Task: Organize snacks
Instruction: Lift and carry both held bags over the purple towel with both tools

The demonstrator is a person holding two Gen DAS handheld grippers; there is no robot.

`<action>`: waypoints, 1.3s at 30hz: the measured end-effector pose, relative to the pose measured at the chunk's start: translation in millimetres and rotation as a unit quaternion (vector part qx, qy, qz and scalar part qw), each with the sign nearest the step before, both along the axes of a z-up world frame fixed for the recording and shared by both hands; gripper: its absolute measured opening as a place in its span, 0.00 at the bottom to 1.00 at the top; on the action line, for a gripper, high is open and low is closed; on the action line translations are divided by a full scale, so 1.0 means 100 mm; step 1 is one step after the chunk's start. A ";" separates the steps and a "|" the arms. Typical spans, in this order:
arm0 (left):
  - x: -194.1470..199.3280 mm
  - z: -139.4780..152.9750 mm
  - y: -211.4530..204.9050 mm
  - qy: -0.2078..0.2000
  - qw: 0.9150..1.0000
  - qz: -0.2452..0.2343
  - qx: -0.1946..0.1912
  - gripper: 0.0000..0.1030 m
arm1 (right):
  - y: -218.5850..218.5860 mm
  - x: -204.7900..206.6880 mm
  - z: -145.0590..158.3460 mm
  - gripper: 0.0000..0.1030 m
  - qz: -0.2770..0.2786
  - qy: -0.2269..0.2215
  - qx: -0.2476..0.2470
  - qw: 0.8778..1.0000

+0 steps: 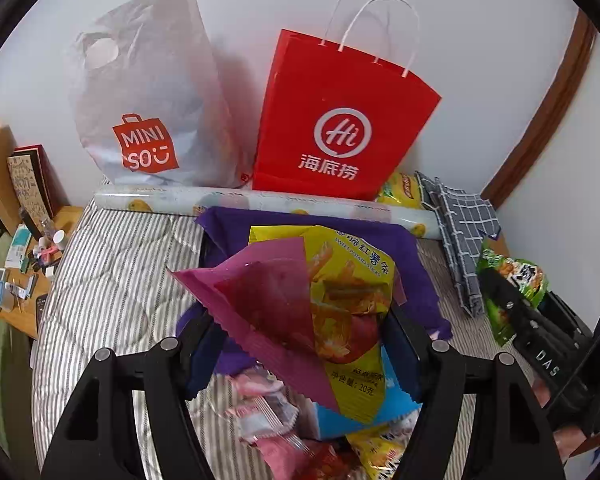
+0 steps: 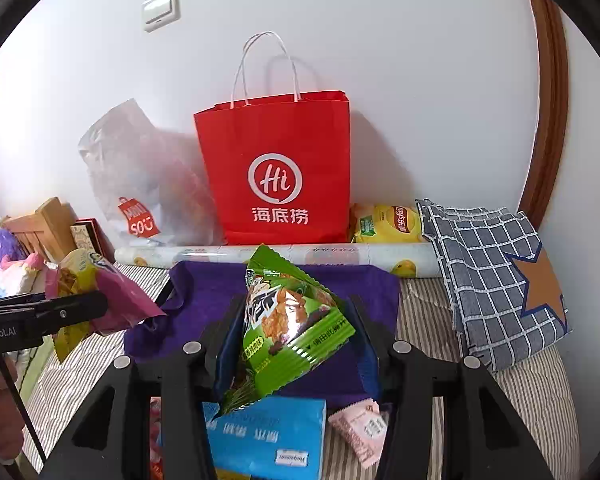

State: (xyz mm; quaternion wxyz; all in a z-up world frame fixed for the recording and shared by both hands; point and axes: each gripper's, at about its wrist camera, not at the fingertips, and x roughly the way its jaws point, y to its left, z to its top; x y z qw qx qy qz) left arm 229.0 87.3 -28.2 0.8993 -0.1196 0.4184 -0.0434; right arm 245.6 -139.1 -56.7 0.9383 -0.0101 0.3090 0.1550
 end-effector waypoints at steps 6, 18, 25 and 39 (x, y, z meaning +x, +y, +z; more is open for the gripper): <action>0.20 -0.12 0.19 0.011 1.000 0.014 -0.010 0.69 | 0.02 0.21 -0.08 0.46 -0.001 0.007 -0.002 1.000; 0.59 -0.44 0.34 0.036 0.999 0.024 -0.012 0.69 | 0.03 0.68 -0.35 0.46 -0.009 0.024 -0.007 1.000; 0.80 -0.71 0.39 0.058 0.998 0.025 -0.013 0.69 | 0.04 0.95 -0.61 0.46 -0.013 0.047 -0.012 0.999; 1.19 -1.14 0.43 0.087 0.996 0.020 -0.019 0.69 | 0.05 1.31 -1.04 0.46 0.001 0.088 -0.031 0.996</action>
